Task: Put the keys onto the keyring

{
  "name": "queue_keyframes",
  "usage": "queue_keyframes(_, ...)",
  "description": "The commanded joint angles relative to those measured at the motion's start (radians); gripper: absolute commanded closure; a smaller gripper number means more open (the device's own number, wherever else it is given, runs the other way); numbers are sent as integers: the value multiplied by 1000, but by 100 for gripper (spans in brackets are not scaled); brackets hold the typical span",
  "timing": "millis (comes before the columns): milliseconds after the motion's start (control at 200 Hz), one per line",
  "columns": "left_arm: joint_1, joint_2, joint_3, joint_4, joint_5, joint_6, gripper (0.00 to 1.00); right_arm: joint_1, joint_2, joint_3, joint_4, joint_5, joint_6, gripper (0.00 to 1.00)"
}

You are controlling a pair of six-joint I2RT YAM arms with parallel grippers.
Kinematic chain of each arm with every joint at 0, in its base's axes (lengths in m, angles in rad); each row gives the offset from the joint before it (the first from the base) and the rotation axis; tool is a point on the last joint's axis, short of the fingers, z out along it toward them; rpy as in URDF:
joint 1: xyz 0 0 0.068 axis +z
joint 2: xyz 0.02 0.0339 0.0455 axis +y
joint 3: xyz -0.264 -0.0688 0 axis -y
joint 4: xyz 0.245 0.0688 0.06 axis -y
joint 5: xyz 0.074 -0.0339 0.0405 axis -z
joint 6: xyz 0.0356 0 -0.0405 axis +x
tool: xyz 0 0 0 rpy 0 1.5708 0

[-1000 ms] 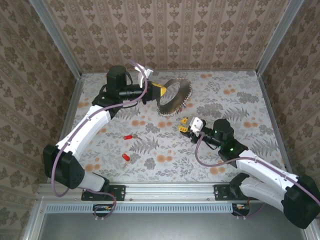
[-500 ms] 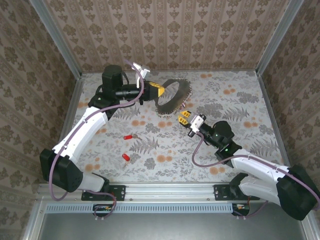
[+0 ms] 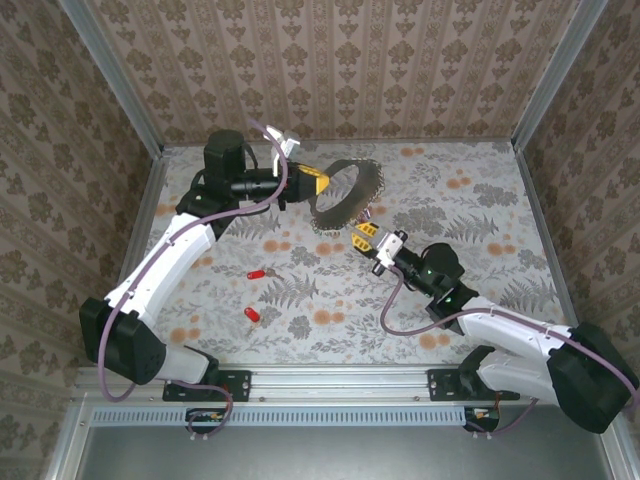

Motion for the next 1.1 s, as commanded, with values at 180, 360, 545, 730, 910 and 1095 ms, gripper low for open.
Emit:
queue_keyframes(180,7,25,186,-371,23,240,100,7,-28,-73,29,67,-81,78)
queue_keyframes(360,7,46,248,-445,17,293,100,13,-52,-92,33,17,-60,79)
queue_keyframes(545,7,70,313,-542,-5,356,100,33,-58,-85,66,5,-59,80)
queue_keyframes(730,4,74,325,-544,-21,357,100,67,-39,-55,81,-18,-59,80)
queue_keyframes(910,1,75,329,-543,-30,357,100,94,3,-23,115,-15,-63,80)
queue_keyframes(1095,-2,74,329,-540,-36,356,100,101,57,9,159,-4,-65,80)
